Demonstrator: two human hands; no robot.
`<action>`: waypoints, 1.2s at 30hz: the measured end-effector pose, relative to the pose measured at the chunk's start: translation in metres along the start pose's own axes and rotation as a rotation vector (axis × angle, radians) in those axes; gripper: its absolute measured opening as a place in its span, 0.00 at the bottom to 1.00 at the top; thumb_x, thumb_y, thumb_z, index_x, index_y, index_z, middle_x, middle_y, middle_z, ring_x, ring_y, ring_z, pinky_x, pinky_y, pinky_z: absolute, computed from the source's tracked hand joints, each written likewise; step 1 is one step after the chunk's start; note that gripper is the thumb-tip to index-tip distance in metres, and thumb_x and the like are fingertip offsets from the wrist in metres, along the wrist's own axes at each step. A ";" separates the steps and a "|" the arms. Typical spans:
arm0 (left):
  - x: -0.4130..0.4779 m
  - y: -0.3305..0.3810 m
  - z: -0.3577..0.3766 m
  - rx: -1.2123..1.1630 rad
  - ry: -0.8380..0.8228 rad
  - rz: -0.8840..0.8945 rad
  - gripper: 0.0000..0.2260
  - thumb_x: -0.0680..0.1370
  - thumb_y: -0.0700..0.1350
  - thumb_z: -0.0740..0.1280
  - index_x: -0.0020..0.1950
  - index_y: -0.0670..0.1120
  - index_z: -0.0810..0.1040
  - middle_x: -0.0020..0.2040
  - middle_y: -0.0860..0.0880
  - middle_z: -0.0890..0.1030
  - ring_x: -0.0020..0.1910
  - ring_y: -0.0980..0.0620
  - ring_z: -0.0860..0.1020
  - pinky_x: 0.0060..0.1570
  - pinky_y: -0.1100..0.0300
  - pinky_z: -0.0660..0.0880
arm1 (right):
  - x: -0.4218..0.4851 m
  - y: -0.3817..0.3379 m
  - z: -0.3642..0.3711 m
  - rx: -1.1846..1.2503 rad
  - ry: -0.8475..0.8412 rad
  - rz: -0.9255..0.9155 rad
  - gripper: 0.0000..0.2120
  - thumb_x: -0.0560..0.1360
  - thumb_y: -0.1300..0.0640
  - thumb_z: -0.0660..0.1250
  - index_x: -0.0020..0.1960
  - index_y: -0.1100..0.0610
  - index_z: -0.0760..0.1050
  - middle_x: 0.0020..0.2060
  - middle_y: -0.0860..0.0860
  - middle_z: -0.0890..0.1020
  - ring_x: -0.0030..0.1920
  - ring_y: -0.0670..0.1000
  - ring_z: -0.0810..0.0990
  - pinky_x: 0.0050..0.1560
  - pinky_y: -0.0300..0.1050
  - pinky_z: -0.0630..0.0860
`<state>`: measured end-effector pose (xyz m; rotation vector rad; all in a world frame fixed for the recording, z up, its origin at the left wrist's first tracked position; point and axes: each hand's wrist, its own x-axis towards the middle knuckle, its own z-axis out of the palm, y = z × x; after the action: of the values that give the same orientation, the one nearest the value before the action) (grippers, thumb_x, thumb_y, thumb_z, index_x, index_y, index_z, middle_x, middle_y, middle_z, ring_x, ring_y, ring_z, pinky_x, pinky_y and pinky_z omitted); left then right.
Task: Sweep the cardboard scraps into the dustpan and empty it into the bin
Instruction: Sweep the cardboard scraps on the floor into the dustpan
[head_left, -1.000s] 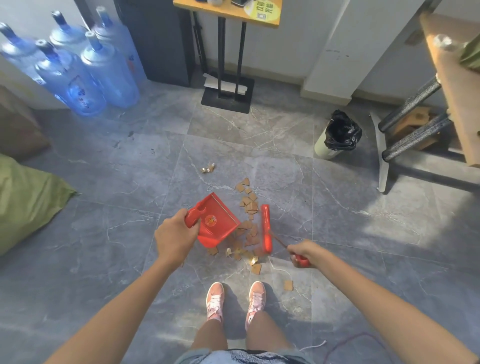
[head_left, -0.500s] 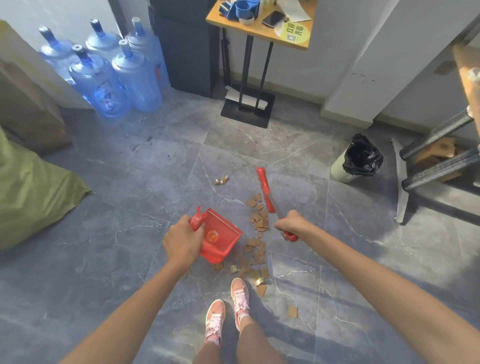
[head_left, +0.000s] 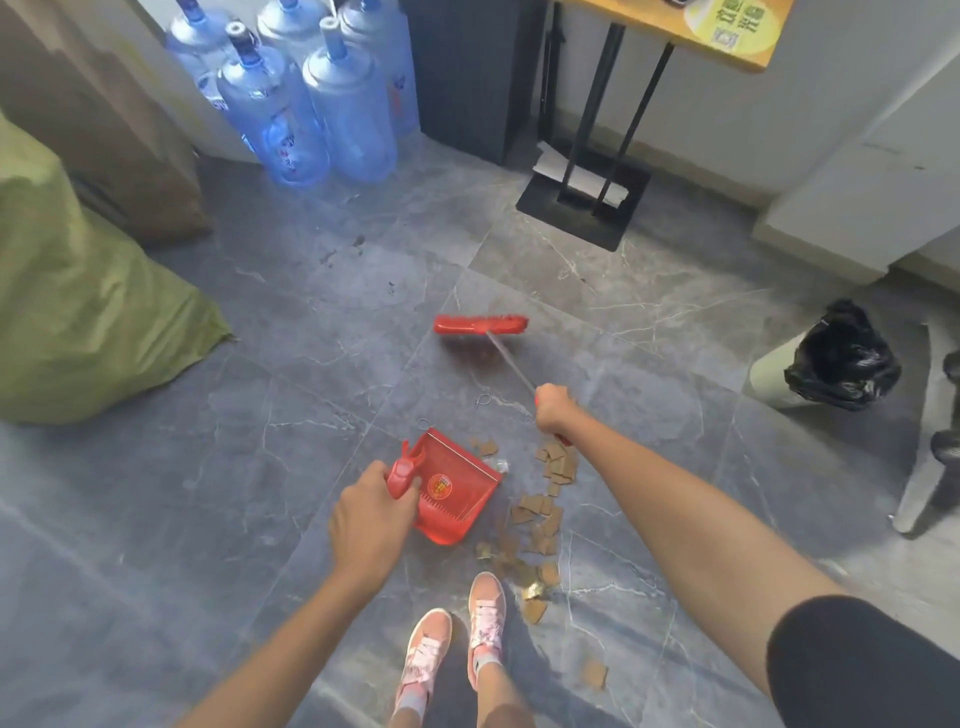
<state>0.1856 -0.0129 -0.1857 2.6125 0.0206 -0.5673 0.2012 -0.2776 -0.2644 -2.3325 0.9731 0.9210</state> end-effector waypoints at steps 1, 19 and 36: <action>0.002 0.001 0.003 0.002 -0.001 -0.008 0.16 0.74 0.57 0.66 0.39 0.45 0.71 0.38 0.41 0.80 0.42 0.37 0.78 0.38 0.50 0.72 | 0.005 0.001 0.004 -0.026 -0.008 -0.011 0.17 0.75 0.69 0.58 0.63 0.66 0.72 0.50 0.62 0.76 0.56 0.62 0.79 0.41 0.48 0.73; -0.037 0.005 -0.016 0.116 -0.025 0.106 0.16 0.74 0.56 0.66 0.36 0.47 0.67 0.35 0.40 0.80 0.41 0.36 0.79 0.36 0.52 0.68 | -0.147 0.212 0.128 0.029 -0.163 0.093 0.23 0.74 0.67 0.57 0.67 0.52 0.67 0.56 0.57 0.78 0.55 0.58 0.79 0.53 0.47 0.75; -0.060 0.002 -0.026 0.172 -0.018 0.210 0.15 0.75 0.56 0.66 0.38 0.44 0.71 0.35 0.41 0.79 0.39 0.37 0.79 0.36 0.52 0.69 | -0.199 0.213 0.054 0.351 0.104 0.152 0.16 0.70 0.68 0.61 0.56 0.62 0.78 0.37 0.58 0.79 0.29 0.54 0.74 0.28 0.47 0.77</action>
<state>0.1408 0.0018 -0.1402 2.7290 -0.3178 -0.5379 -0.0850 -0.2944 -0.1883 -2.0467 1.2575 0.6265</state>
